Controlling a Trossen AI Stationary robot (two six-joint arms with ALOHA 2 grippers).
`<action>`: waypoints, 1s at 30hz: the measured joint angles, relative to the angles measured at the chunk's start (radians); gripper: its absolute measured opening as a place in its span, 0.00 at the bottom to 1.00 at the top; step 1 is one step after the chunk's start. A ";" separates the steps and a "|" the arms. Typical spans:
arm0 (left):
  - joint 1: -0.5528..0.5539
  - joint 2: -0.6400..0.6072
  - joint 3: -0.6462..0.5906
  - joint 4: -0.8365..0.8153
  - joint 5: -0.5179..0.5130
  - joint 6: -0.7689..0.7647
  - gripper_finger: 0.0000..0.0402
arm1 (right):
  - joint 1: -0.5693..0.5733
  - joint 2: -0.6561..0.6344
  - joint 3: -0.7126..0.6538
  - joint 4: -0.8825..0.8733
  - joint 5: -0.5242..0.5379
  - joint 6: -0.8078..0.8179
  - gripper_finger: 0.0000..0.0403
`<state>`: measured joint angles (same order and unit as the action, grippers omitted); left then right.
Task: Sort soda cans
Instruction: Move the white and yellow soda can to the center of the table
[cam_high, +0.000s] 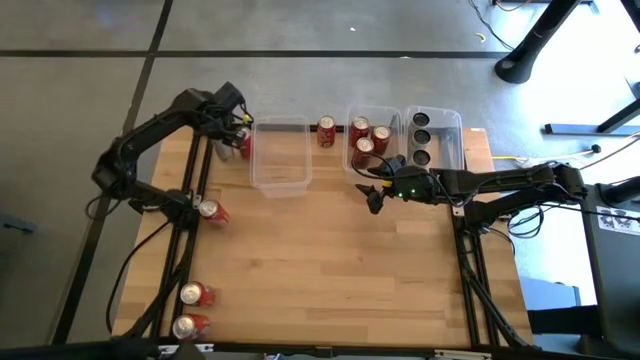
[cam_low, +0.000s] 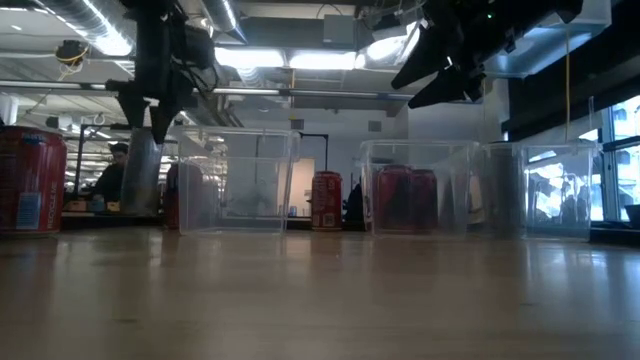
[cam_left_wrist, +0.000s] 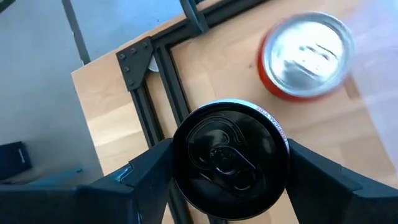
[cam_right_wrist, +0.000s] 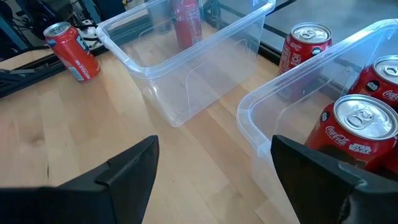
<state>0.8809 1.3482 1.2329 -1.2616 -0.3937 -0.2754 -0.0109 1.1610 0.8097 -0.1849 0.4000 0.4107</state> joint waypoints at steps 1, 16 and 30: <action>-0.008 -0.008 0.006 -0.017 0.000 0.001 0.62 | 0.000 0.000 0.000 0.000 0.000 0.000 0.76; -0.268 -0.105 0.173 -0.227 0.057 -0.005 0.62 | 0.018 0.000 0.000 -0.005 -0.001 -0.012 0.76; -0.737 -0.107 0.212 -0.290 0.222 -0.203 0.62 | 0.280 -0.021 0.001 -0.010 0.020 -0.032 0.76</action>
<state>0.1437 1.2415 1.4452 -1.5520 -0.1714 -0.4783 0.2691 1.1404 0.8108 -0.1945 0.4201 0.3787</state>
